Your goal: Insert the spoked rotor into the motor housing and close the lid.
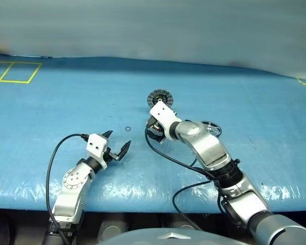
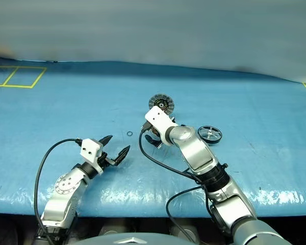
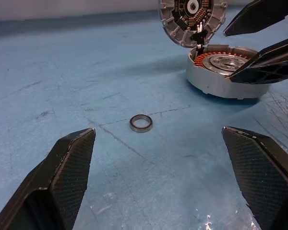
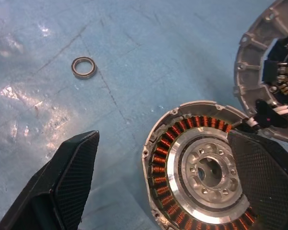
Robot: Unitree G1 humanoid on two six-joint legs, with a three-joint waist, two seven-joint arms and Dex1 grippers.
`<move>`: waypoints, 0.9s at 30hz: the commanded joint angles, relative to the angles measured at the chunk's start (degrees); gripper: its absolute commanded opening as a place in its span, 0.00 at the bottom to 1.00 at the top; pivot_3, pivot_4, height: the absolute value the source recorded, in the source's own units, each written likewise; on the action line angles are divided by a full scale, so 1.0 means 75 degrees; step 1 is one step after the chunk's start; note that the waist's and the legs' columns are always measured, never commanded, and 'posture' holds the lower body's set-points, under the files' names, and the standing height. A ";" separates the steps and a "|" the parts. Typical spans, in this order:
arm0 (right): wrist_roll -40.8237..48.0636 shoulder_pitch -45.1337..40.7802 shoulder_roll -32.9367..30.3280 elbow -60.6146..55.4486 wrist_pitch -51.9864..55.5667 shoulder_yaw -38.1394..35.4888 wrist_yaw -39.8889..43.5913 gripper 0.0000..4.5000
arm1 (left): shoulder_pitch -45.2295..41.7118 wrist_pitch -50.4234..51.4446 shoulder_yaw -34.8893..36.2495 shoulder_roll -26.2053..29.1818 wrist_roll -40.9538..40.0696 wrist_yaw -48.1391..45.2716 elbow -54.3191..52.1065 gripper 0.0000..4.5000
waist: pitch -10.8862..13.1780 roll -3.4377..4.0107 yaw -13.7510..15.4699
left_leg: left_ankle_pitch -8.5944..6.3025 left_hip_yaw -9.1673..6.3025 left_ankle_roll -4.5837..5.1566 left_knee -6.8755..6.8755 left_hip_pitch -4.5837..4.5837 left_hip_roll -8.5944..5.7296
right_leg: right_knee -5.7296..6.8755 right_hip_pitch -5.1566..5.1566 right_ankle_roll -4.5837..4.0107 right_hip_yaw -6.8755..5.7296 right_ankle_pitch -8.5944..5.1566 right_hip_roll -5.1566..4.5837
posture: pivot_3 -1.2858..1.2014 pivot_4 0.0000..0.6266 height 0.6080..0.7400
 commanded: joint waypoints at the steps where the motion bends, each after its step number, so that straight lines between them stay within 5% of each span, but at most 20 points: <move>1: -0.0021 -0.0228 -0.0116 0.0064 0.0323 0.0258 0.0173 1.00 | 0.0094 -0.0129 -0.0180 0.0085 -0.0144 -0.0323 -0.0390 1.00 | 0.0002 0.0003 -0.0007 | 0.0000 0.0001 0.0000 0.0000 0.0000 0.0000 | 0.0000 -0.0001 0.0000 -0.0001 0.0000 0.0000 | 0.52 0.24 1.00; 27: 0.0144 -0.0127 -0.0114 -0.0074 0.0342 -0.0030 0.0029 1.00 | 0.0105 -0.0065 -0.0225 0.0083 -0.0107 -0.0413 -0.0354 1.00 | 0.0010 0.0015 -0.0042 | -0.0001 -0.0002 0.0001 0.0003 -0.0002 0.0002 | 0.0000 -0.0001 0.0004 -0.0021 0.0002 0.0001 | 0.52 0.24 1.00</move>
